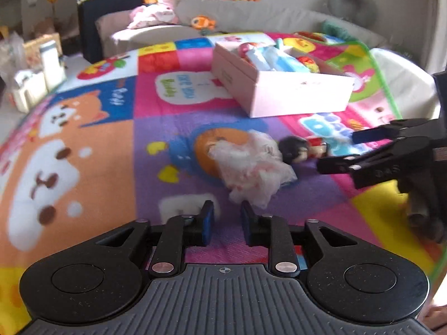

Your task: Organize objects

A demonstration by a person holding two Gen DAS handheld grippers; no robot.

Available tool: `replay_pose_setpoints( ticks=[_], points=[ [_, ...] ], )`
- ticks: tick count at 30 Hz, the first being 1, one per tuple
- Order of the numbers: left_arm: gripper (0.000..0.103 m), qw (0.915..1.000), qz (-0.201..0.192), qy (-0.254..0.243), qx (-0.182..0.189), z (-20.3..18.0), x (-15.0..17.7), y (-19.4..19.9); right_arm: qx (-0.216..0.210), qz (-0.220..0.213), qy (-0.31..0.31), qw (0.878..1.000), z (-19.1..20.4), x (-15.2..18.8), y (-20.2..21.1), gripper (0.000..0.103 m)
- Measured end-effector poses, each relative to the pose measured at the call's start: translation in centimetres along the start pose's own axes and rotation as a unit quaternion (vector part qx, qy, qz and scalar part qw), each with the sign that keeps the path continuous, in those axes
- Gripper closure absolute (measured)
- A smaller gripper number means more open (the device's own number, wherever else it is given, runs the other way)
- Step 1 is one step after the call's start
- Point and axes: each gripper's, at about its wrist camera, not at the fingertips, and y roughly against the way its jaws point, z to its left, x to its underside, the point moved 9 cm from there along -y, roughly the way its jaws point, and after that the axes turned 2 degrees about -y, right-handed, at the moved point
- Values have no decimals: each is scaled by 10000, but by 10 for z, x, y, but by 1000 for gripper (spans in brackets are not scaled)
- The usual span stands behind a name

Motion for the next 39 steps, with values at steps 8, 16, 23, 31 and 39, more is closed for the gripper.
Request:
replay_pose_setpoints(
  ticks=[8,16,23,31,39],
  points=[
    [83,9974,46,82,-716,18,-10,-9,-92,-51,-95,9999,-4,0,4,0],
    [78,9979,291,112,-569,24,-20,-17,-107,-47,-110,9999,-3,2,4,0],
    [35,9989,450,-60,150,0,-18,-17,-134,-31,-107,9998,-3,2,2,0],
    [10,9991,209,-353,135,-15,-17,-27,-105,26,-14,9999,-2,2,1,0],
    [16,9992,37,-24,399,-8,-15,13,-140,42,4,9999,-3,2,1,0]
  ],
)
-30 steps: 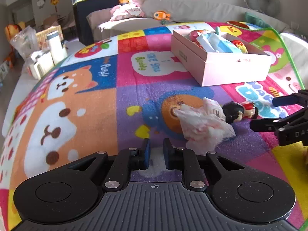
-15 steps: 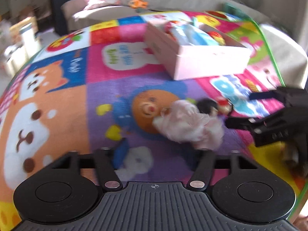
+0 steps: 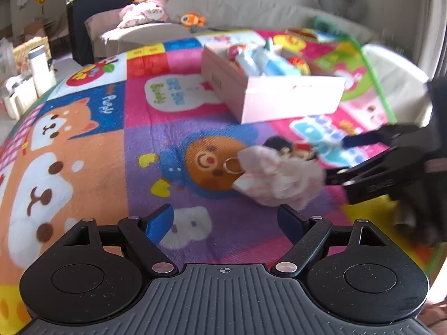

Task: Organize objects
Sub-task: 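Grasp the white lace cloth with the left tool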

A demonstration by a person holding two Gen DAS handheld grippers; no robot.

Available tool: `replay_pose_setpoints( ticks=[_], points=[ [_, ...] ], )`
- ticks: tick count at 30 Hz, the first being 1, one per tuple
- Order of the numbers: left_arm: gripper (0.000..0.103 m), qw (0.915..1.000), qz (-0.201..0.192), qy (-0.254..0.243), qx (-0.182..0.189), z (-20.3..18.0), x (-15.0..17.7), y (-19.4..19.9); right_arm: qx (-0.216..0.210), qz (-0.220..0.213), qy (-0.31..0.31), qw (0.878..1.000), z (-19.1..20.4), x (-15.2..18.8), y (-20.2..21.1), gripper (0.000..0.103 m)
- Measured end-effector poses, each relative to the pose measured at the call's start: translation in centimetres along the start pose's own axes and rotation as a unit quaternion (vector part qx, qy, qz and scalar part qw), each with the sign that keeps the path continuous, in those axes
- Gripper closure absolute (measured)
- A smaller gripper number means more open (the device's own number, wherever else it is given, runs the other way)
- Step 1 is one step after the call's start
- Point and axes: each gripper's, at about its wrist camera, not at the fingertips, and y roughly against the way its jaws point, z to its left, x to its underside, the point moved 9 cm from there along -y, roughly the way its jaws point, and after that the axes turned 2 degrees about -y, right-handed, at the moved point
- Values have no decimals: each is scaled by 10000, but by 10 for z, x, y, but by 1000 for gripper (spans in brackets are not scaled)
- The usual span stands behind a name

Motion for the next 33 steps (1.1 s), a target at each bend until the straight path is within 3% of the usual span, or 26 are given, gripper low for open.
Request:
replay_pose_setpoints(
  ticks=[4,6,10,14,19,24,28,33],
  points=[
    [16,9967,-278,526,552,-15,-16,19,-257,-118,-301,9991,-7,-2,5,0],
    [16,9959,-321,536,655,-28,-26,14,-367,-233,-600,9973,-14,-3,10,0],
    [16,9995,-42,299,131,-43,-33,-24,60,-800,-1417,9867,-46,-6,29,0],
    [20,9991,216,321,-182,-40,-27,-54,202,-789,-1869,9790,-64,-5,27,0],
    [40,9987,128,311,-381,-30,-23,-56,204,-616,-1700,9833,-58,-5,18,0],
    [53,9985,107,347,-405,-22,-22,-53,247,-591,-1431,9876,-48,-4,19,0],
    [60,9982,96,465,-378,-16,-22,-51,252,-537,-1074,9924,-37,-7,18,0],
    [62,9982,44,495,-327,-14,-20,-49,49,-439,-832,9956,-20,-11,18,0]
  ],
)
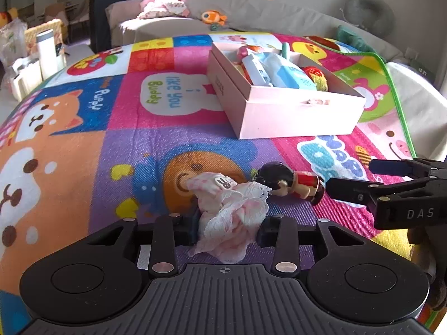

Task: Organize objects
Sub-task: 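Grasp the white lace cloth with the left tool, then grasp the doll keychain with the right tool while the left tool lifts the lace cloth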

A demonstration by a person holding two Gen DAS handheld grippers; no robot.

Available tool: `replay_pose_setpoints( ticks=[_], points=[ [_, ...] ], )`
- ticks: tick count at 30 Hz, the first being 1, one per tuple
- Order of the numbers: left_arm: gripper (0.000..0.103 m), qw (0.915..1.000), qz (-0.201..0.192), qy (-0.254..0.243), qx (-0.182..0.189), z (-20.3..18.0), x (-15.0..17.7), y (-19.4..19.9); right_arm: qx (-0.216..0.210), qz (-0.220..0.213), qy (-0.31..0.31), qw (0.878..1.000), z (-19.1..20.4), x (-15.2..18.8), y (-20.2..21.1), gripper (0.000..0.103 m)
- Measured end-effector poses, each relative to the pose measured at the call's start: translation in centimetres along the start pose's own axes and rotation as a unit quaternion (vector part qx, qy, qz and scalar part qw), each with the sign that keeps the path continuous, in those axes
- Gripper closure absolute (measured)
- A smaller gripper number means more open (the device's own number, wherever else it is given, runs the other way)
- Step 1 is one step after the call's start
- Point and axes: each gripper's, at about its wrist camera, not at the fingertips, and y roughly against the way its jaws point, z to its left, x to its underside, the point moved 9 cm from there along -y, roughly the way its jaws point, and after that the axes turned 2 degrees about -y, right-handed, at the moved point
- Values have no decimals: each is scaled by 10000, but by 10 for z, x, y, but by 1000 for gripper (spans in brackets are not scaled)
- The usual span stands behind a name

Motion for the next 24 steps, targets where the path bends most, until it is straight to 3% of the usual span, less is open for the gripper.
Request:
replay_pose_setpoints(
  ticks=[7,14,20,24],
  points=[
    [65,9999,-38,93,79,5,2,3,70,261,556,9981,15,-2,-11,0],
    [65,9998,-79,124,119,7,4,5,952,-28,947,9909,-1,-12,-10,0],
    [65,9999,-105,94,86,6,5,5,161,192,662,9975,9,-10,-2,0],
    [65,9999,-116,43,31,5,5,5,-394,364,523,9972,28,-11,-6,9]
  ],
)
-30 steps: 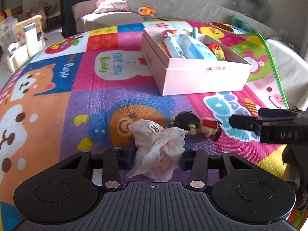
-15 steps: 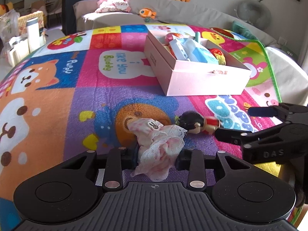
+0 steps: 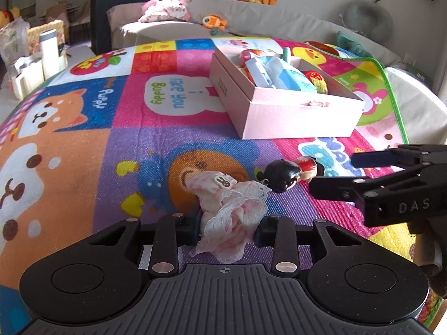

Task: Organize objects
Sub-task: 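Grasp the doll keychain with the right tool while the left tool lifts the lace cloth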

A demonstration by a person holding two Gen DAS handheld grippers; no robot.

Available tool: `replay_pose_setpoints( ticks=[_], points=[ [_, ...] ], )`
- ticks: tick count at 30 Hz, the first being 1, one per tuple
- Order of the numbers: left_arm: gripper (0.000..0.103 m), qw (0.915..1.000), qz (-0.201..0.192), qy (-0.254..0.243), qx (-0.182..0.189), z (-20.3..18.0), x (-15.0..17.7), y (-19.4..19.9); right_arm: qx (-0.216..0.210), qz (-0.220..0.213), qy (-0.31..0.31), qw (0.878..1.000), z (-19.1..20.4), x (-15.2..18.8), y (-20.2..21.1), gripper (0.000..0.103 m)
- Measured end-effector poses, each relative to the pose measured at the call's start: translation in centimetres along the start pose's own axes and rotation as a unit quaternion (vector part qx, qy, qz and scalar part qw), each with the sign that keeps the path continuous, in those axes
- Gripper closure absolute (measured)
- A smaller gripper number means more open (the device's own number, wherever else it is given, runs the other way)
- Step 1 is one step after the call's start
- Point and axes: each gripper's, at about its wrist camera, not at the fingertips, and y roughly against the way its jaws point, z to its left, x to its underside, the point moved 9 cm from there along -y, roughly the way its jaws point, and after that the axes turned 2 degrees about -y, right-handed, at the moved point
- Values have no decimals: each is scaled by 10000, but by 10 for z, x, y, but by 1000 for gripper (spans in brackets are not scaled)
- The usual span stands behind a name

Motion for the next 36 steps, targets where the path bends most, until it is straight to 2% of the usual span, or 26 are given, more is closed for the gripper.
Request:
replay_pose_setpoints(
  ticks=[3,6,9,12,18,26,33,35,36],
  points=[
    [65,10000,2,-12,-12,0,0,0,-10,-45,65,10000,10,-7,-10,10],
    [65,10000,2,-16,-14,0,0,0,-99,114,0,9999,16,-11,-26,13],
    [65,10000,0,-16,-10,0,0,0,-108,273,-19,9996,20,-10,-39,23],
    [65,10000,-1,-14,-9,0,0,0,-56,247,170,9995,26,-9,-35,37],
    [65,10000,-12,-36,-22,0,0,0,121,168,284,9994,16,1,-10,38],
    [65,9999,-21,-110,-83,-2,1,0,519,138,316,9981,-20,23,32,38],
    [67,9982,-283,-489,-224,-10,9,4,727,-129,31,9973,-43,23,46,38],
    [70,9978,-237,-563,-254,-13,9,6,761,-205,-19,9969,-46,25,44,38],
    [78,9981,-199,-540,-226,-14,9,7,766,-221,-29,9968,-47,27,43,38]
  ],
)
